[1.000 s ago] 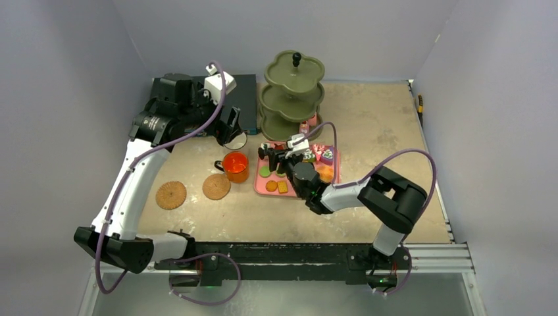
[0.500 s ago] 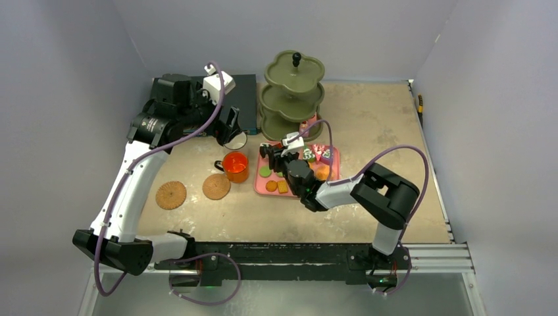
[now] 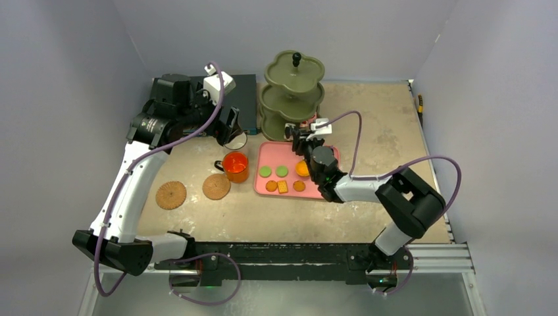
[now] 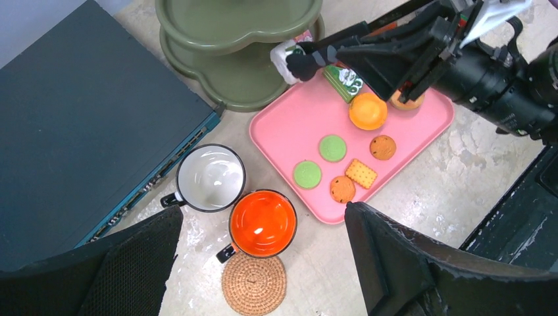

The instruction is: Serve the afternoon tea

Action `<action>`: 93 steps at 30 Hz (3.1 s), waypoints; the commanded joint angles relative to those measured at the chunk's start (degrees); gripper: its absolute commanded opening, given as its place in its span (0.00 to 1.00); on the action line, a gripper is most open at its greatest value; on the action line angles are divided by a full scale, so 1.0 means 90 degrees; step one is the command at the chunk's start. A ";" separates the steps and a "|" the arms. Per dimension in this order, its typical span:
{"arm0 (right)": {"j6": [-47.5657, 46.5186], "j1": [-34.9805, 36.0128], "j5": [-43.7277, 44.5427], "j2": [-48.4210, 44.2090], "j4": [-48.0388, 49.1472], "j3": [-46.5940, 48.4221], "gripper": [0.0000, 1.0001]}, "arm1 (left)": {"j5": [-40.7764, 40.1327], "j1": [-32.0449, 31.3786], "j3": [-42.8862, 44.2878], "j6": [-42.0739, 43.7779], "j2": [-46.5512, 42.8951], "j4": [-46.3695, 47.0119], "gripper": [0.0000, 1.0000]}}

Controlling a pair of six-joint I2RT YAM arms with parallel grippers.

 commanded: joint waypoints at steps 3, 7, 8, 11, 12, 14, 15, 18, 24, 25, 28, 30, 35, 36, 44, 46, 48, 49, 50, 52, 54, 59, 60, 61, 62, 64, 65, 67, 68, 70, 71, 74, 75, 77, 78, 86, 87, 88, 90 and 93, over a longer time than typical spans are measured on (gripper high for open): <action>-0.0256 -0.0316 -0.0176 0.0159 0.0388 0.0192 0.32 | 0.0184 0.0031 0.0031 0.0034 -0.0133 0.0069 0.93; -0.0322 -0.0400 -0.0196 0.0491 0.0683 0.0337 0.32 | 0.0236 0.0028 0.0022 0.0029 -0.0122 0.0058 0.93; -0.0325 -0.0413 -0.0186 0.0561 0.0746 0.0376 0.32 | 0.0246 0.0032 0.0022 0.0028 -0.0122 0.0053 0.93; -0.0360 -0.0429 -0.0108 0.0891 0.1166 0.0506 0.31 | 0.0262 0.0032 0.0003 0.0065 -0.0113 0.0039 0.93; -0.0364 -0.0433 -0.0072 0.0964 0.1220 0.0554 0.31 | 0.0264 0.0033 0.0002 0.0073 -0.0108 0.0038 0.92; -0.0338 -0.0433 -0.0049 0.1088 0.1344 0.0622 0.31 | 0.0276 0.0033 -0.0003 0.0092 -0.0103 0.0021 0.92; -0.0321 -0.0439 -0.0035 0.1154 0.1376 0.0662 0.31 | 0.0290 0.0033 0.0000 0.0097 -0.0094 0.0013 0.92; -0.0261 -0.0443 -0.0023 0.1297 0.1469 0.0762 0.31 | 0.0310 0.0033 -0.0008 0.0108 -0.0083 0.0001 0.92; -0.0256 -0.0443 0.0279 0.1765 0.1842 0.0926 0.30 | 0.0332 0.0033 -0.0027 0.0162 -0.0083 -0.0028 0.92; -0.0254 -0.0443 0.0305 0.1835 0.1922 0.0944 0.30 | 0.0333 0.0033 -0.0031 0.0173 -0.0081 -0.0035 0.92; -0.0271 -0.0448 0.0382 0.2026 0.2063 0.1008 0.31 | 0.0342 0.0032 -0.0037 0.0212 -0.0065 -0.0049 0.92; -0.0282 -0.0448 0.0397 0.2105 0.2047 0.1053 0.32 | 0.0347 0.0032 -0.0037 0.0224 -0.0059 -0.0050 0.92; -0.0274 -0.0450 0.0315 0.1951 0.1932 0.0941 0.43 | 0.0390 0.0026 -0.0037 0.0224 -0.0047 -0.0059 0.91; -0.0265 -0.0446 0.0311 0.1860 0.1917 0.0884 0.46 | 0.0398 0.0027 -0.0032 0.0216 -0.0044 -0.0068 0.92; -0.0076 -0.0408 0.0005 0.0979 0.1597 0.0326 0.57 | 0.0450 0.0033 0.0029 0.0131 -0.0049 -0.0069 0.92; -0.0103 -0.0342 0.0006 0.0709 0.1559 0.0115 0.57 | 0.0450 0.0027 0.0038 0.0108 -0.0062 -0.0069 0.92; -0.0133 -0.0275 0.0026 0.0393 0.1398 -0.0085 0.57 | 0.0451 0.0028 0.0064 0.0087 -0.0064 -0.0086 0.92; -0.0133 -0.0238 0.0049 0.0217 0.1320 -0.0209 0.57 | 0.0461 0.0031 0.0082 0.0082 -0.0064 -0.0104 0.92; -0.0091 -0.0214 0.0073 0.0021 0.1224 -0.0342 0.57 | 0.0460 0.0030 0.0103 0.0083 -0.0069 -0.0124 0.92; 0.0029 -0.0165 0.0155 -0.0384 0.0940 -0.0639 0.57 | 0.0488 0.0032 0.0119 0.0080 -0.0082 -0.0146 0.92; 0.0128 -0.0113 0.0259 -0.0757 0.0577 -0.0878 0.57 | 0.0504 0.0032 0.0110 0.0073 -0.0101 -0.0147 0.92; 0.0283 -0.0072 0.0443 -0.1502 -0.0177 -0.1384 0.58 | 0.0574 0.0035 0.0100 0.0031 -0.0103 -0.0147 0.92; 0.0358 -0.0072 0.0456 -0.1641 -0.0373 -0.1432 0.58 | 0.0597 0.0033 0.0100 0.0020 -0.0103 -0.0142 0.92; 0.0376 -0.0072 0.0436 -0.1717 -0.0551 -0.1458 0.58 | 0.0621 0.0033 0.0100 0.0011 -0.0103 -0.0144 0.92; 0.0368 -0.0072 0.0391 -0.1770 -0.0627 -0.1484 0.58 | 0.0642 0.0033 0.0100 -0.0013 -0.0110 -0.0133 0.92; 0.0349 -0.0081 0.0289 -0.1800 -0.0690 -0.1512 0.59 | 0.0672 0.0026 0.0107 -0.0039 -0.0112 -0.0129 0.92; 0.0327 -0.0082 0.0270 -0.1770 -0.0702 -0.1500 0.59 | 0.0689 0.0030 0.0109 -0.0056 -0.0121 -0.0114 0.91; 0.0283 -0.0077 0.0226 -0.1680 -0.0700 -0.1445 0.59 | 0.0716 0.0029 0.0109 -0.0091 -0.0130 -0.0098 0.91; 0.0255 -0.0081 0.0222 -0.1612 -0.0705 -0.1410 0.59 | 0.0721 0.0032 0.0117 -0.0098 -0.0132 -0.0098 0.91; 0.0203 -0.0087 0.0235 -0.1489 -0.0700 -0.1361 0.59 | 0.0723 0.0038 0.0133 -0.0104 -0.0149 -0.0112 0.91; 0.0172 -0.0091 0.0256 -0.1461 -0.0680 -0.1357 0.59 | 0.0718 0.0029 0.0145 -0.0090 -0.0148 -0.0117 0.91; 0.0130 -0.0136 0.0280 -0.1405 -0.0662 -0.1397 0.59 | 0.0711 0.0026 0.0158 -0.0075 -0.0164 -0.0128 0.91; 0.0104 -0.0154 0.0266 -0.1405 -0.0668 -0.1411 0.59 | 0.0721 0.0031 0.0151 -0.0071 -0.0162 -0.0126 0.91; 0.0067 -0.0160 0.0271 -0.1417 -0.0689 -0.1433 0.59 | 0.0737 0.0031 0.0140 -0.0078 -0.0152 -0.0109 0.91; 0.0049 -0.0165 0.0270 -0.1406 -0.0690 -0.1448 0.59 | 0.0747 0.0033 0.0134 -0.0092 -0.0143 -0.0101 0.91; -0.0327 -0.0189 0.0344 -0.1478 -0.0720 -0.1272 0.59 | 0.0820 0.0027 0.0119 -0.0136 -0.0083 -0.0045 0.91; -0.0389 -0.0196 0.0342 -0.1493 -0.0738 -0.1226 0.59 | 0.0821 0.0031 0.0128 -0.0147 -0.0083 -0.0040 0.91; -0.0410 -0.0207 0.0339 -0.1501 -0.0749 -0.1184 0.59 | 0.0828 0.0033 0.0136 -0.0149 -0.0083 -0.0040 0.91; -0.0422 -0.0235 0.0311 -0.1470 -0.0757 -0.1162 0.59 | 0.0831 0.0033 0.0146 -0.0157 -0.0083 -0.0040 0.91; -0.0382 -0.0272 0.0282 -0.1398 -0.0758 -0.1175 0.58 | 0.0831 0.0030 0.0148 -0.0156 -0.0083 -0.0048 0.91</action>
